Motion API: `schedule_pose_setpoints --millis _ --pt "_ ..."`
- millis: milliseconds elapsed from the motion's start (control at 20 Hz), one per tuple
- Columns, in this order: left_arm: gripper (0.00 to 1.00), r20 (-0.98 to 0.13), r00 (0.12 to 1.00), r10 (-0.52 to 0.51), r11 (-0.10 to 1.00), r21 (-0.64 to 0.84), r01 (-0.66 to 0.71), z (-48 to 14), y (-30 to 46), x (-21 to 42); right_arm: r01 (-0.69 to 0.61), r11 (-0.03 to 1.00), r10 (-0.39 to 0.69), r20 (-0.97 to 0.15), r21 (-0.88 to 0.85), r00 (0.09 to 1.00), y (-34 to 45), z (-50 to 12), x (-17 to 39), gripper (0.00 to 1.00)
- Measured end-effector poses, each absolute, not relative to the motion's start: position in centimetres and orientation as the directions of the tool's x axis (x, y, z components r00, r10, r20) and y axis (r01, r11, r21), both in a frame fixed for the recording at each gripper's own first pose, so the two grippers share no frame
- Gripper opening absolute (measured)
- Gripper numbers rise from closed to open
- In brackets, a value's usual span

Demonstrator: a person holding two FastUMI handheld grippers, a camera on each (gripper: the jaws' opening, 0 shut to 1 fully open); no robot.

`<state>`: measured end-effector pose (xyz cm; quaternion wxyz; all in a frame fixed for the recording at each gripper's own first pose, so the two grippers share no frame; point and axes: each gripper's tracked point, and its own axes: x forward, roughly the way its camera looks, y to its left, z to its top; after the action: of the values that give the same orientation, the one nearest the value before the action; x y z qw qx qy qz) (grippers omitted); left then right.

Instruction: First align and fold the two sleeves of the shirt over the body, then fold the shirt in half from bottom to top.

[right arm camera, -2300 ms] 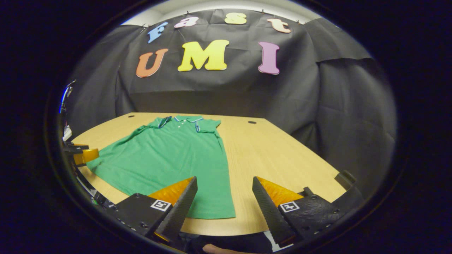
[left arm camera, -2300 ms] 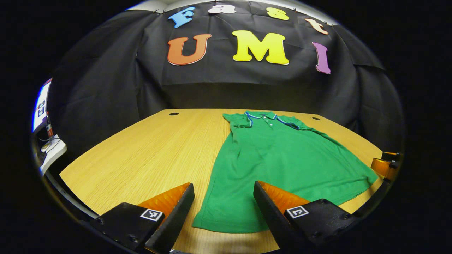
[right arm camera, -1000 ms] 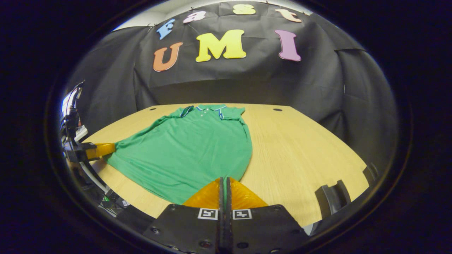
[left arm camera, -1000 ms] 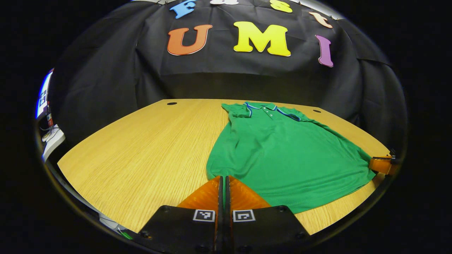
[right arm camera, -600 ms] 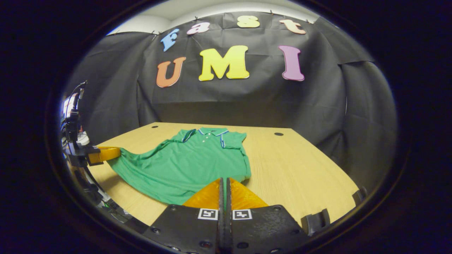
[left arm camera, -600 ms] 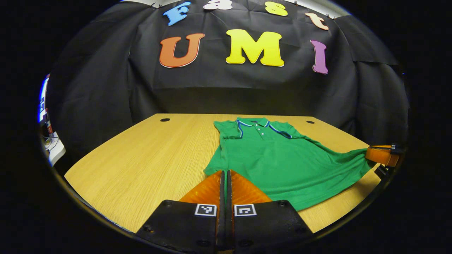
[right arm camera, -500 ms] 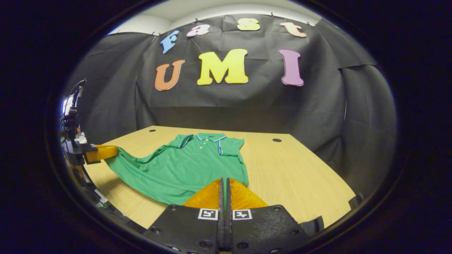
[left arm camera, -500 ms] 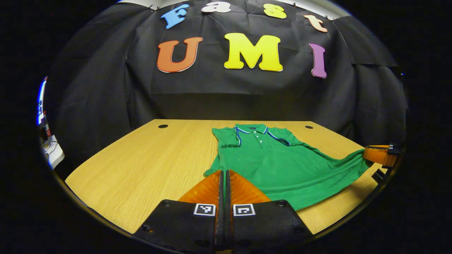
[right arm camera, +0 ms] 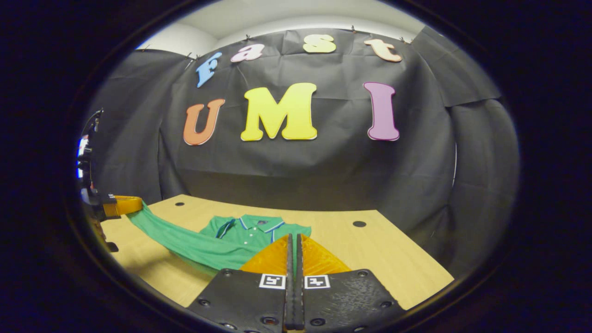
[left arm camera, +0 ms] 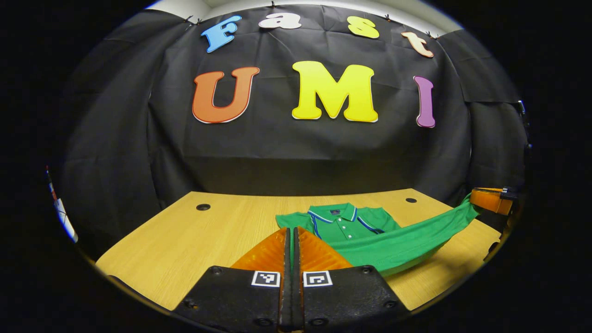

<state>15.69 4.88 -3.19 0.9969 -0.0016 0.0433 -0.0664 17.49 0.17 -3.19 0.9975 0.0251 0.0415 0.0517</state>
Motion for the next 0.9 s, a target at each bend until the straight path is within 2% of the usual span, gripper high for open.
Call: schedule_pose_setpoints --millis 250,400,700,900 --pt "0.05 -0.022 0.987 -0.161 0.987 0.008 0.161 0.5 3.8 23.5 -0.054 0.997 0.056 -0.041 0.059 0.998 0.9 0.4 26.3 0.00" --pt "0.06 -0.020 0.988 -0.153 0.988 0.034 0.154 0.2 3.7 28.9 -0.021 0.998 0.024 -0.054 0.065 0.998 1.8 0.3 32.1 0.00" --pt "0.06 -0.082 0.987 -0.139 0.990 0.017 0.141 -4.1 3.6 38.6 0.027 1.000 -0.029 -0.187 -0.014 0.982 2.8 -5.9 43.5 0.00" --pt "0.06 -0.188 0.971 -0.148 0.987 0.042 0.158 -10.7 3.1 43.1 0.049 0.999 -0.046 -0.222 0.009 0.974 2.3 -10.8 48.0 0.00"
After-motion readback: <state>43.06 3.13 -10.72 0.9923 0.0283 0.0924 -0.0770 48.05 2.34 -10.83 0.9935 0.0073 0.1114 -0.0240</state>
